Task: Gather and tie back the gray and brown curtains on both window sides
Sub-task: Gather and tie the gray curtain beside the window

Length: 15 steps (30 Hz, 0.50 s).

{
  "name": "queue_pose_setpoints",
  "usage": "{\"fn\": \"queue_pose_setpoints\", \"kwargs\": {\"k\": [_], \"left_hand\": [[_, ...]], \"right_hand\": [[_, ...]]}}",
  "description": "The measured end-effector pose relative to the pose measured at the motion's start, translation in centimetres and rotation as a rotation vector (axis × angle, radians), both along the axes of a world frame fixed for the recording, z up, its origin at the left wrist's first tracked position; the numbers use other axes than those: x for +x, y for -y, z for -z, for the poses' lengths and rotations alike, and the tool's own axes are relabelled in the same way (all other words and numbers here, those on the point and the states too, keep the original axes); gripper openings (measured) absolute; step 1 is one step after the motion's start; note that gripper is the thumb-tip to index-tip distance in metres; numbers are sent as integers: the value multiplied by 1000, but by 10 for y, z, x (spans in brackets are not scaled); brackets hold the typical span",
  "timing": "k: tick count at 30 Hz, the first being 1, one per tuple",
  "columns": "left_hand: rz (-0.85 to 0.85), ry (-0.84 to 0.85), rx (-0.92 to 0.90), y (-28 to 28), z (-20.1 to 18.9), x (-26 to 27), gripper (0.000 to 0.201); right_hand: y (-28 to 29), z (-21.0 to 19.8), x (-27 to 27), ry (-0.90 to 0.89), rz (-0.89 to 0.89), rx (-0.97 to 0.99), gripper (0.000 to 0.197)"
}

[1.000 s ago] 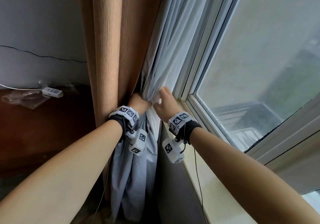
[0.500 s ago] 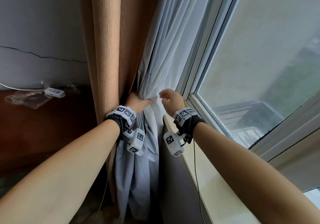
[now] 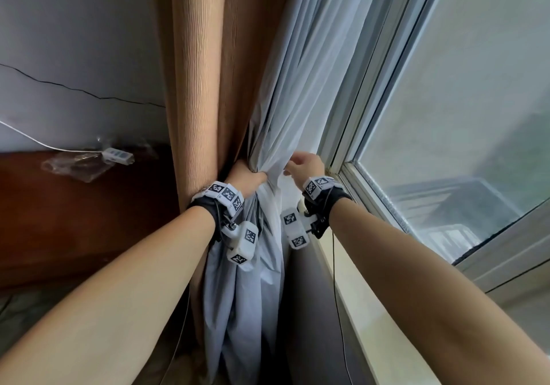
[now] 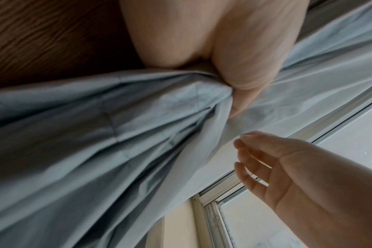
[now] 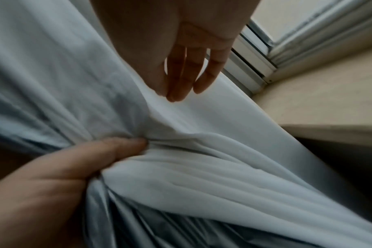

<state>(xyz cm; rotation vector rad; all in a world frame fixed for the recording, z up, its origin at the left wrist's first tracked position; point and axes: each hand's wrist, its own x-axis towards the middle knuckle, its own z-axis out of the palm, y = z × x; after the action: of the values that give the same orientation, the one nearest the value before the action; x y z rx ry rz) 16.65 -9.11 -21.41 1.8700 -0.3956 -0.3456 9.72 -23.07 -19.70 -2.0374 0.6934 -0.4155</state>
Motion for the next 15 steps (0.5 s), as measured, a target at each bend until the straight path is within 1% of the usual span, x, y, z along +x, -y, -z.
{"fn": "queue_pose_setpoints", "kwargs": {"k": [1,3,4,5,6,8,9,10,11,12,13,15], "left_hand": [[-12,-2,-6,0,-1,0,39],[-28,-10,-15,1,-2,-2,45],[-23,-19,-15,3,-3,-2,49],[-8,-22,-11,5,-3,-3,49],[10,-25,-4,6,-3,-3,46],[39,-19,12,7,-2,-3,34],[47,-17,12,7,-1,-2,31],[51,-25,10,6,0,-1,30],[59,-31,9,5,-1,-2,29],[70,-48,15,4,-2,-2,29],[86,-67,21,3,-2,-2,30],[116,-116,19,2,-4,-2,41]], "right_hand": [[-2,-1,-4,31,24,-65,13],[-4,0,-11,98,27,-110,14],[-4,0,-13,111,16,-120,19],[-4,0,-15,112,-3,-124,31],[-2,1,-14,93,7,-111,47],[4,-5,-15,66,103,-8,77],[9,-6,-15,94,142,86,85],[12,-7,-16,125,148,202,88],[15,-7,-16,117,107,314,89],[15,-6,-17,68,32,403,89],[13,-5,-17,27,-65,462,81],[5,-3,-15,22,-179,474,46]]}}
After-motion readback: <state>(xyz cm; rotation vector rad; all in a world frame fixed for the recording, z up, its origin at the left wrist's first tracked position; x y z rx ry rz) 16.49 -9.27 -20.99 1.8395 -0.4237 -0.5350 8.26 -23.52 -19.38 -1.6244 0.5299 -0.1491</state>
